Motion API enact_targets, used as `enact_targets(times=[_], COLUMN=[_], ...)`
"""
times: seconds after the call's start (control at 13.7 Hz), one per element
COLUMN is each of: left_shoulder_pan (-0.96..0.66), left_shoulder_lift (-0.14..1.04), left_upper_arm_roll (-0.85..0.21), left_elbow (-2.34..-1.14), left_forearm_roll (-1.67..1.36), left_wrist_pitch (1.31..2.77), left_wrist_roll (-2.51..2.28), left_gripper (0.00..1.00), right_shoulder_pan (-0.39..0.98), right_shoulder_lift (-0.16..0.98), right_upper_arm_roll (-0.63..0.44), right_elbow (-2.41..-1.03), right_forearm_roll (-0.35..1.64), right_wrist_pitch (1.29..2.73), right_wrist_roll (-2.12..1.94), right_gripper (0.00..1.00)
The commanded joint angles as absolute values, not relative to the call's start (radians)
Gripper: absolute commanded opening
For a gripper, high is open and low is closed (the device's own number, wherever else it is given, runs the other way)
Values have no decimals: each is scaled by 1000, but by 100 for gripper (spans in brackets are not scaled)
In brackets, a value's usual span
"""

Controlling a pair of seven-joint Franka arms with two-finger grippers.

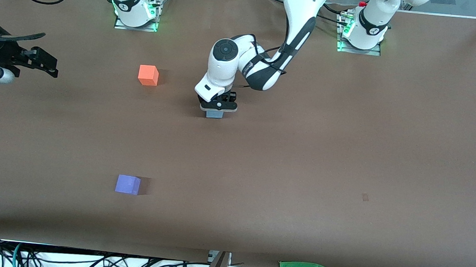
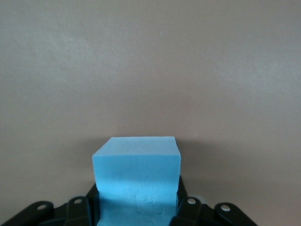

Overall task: Place blue block between orange and purple blocks
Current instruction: 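Carry the blue cube with the left gripper to mid-table and lower it, then open the left gripper and withdraw the left arm to rest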

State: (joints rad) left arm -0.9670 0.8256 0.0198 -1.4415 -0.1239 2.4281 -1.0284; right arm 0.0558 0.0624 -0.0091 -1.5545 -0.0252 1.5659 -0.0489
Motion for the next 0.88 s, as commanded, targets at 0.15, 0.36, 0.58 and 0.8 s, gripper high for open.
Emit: enact_targets(times=[0.15, 0.36, 0.58, 0.8], left_shoulder_pan=[-1002, -918, -719, -525], left_shoulder_lift=[810, 656, 478, 300], left_upper_arm_roll=[61, 32, -63, -130], left_elbow=[-1448, -1540, -1572, -1605], left_forearm_roll=[-97, -95, -97, -97], left_wrist_pitch=[2441, 2380, 2156, 1932], left_wrist_roll=[-1074, -1065, -1063, -985], left_gripper=[100, 100, 100, 100], right_shoulder_pan=[51, 51, 51, 51], right_shoulder_lift=[72, 75, 75, 75], right_upper_arm_roll=[-9, -11, -11, -11], right_elbow=[-1529, -1529, -1529, -1529], right_forearm_roll=[-12, -12, -12, -11], right_wrist_pitch=[1560, 1560, 1560, 1560], right_wrist_roll=[-63, -63, -63, -63], right_gripper=[100, 100, 100, 100])
